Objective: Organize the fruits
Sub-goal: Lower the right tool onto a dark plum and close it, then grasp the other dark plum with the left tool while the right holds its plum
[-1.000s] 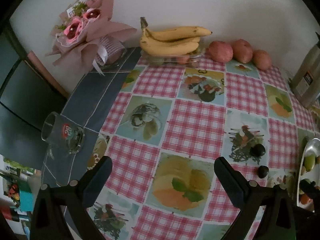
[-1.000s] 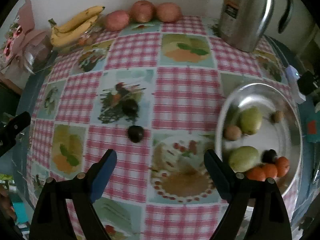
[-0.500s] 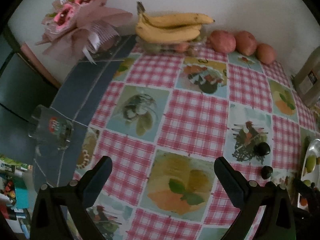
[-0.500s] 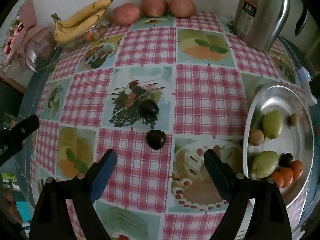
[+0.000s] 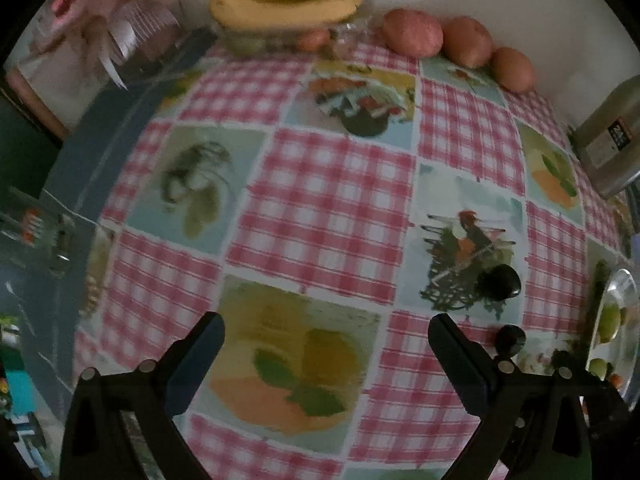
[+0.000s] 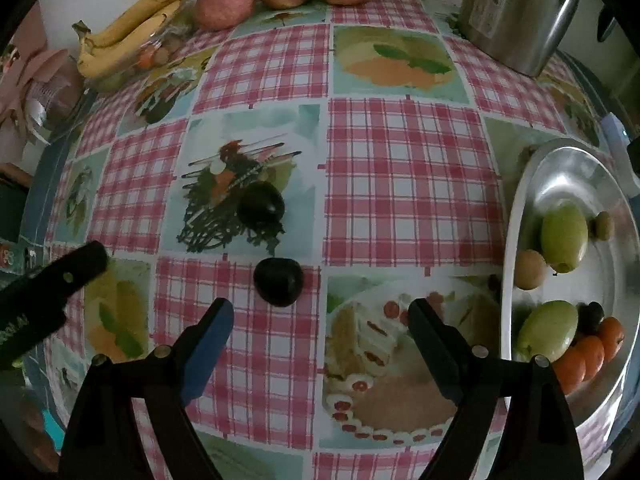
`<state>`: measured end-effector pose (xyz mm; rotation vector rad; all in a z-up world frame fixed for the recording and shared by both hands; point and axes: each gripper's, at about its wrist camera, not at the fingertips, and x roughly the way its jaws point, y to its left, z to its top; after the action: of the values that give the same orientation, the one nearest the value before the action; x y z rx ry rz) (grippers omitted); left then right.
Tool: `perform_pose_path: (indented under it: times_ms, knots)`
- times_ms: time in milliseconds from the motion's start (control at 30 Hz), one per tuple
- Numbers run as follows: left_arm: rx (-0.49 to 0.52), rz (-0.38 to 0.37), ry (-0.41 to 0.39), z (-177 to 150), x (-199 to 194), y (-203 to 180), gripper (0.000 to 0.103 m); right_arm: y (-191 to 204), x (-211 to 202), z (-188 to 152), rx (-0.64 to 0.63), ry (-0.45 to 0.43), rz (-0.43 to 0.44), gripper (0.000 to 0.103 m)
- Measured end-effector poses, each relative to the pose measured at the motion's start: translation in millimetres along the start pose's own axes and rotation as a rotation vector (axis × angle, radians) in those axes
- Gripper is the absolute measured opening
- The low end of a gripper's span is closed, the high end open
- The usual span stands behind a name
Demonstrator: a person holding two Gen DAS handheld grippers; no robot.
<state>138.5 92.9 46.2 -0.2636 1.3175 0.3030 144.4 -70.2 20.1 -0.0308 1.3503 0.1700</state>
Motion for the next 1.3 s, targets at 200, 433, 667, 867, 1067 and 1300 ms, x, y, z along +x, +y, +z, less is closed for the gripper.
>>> perform_pose_path:
  times_ms: [200, 433, 667, 867, 1067, 1300]
  knots:
    - [-0.030, -0.058, 0.023, 0, 11, -5, 0.103, -1, -2, 2, -0.003, -0.036, -0.006, 0.082]
    - [-0.077, -0.109, 0.009, 3, 7, 1, 0.102, 12, -4, 6, -0.039, -0.059, 0.026, 0.058]
    - [-0.083, -0.137, 0.003, 7, 3, 1, 0.102, 18, 6, 5, -0.063, -0.047, 0.037, 0.038]
    - [-0.085, -0.147, 0.004, 6, 2, -1, 0.102, 18, 8, 6, -0.061, -0.048, 0.049, 0.033]
    - [-0.096, -0.150, 0.002, 7, 4, -1, 0.101, 21, 8, 5, -0.061, -0.052, 0.062, 0.027]
    - [-0.086, -0.157, 0.002, 7, 4, -4, 0.101, 19, 8, 5, -0.054, -0.055, 0.078, 0.026]
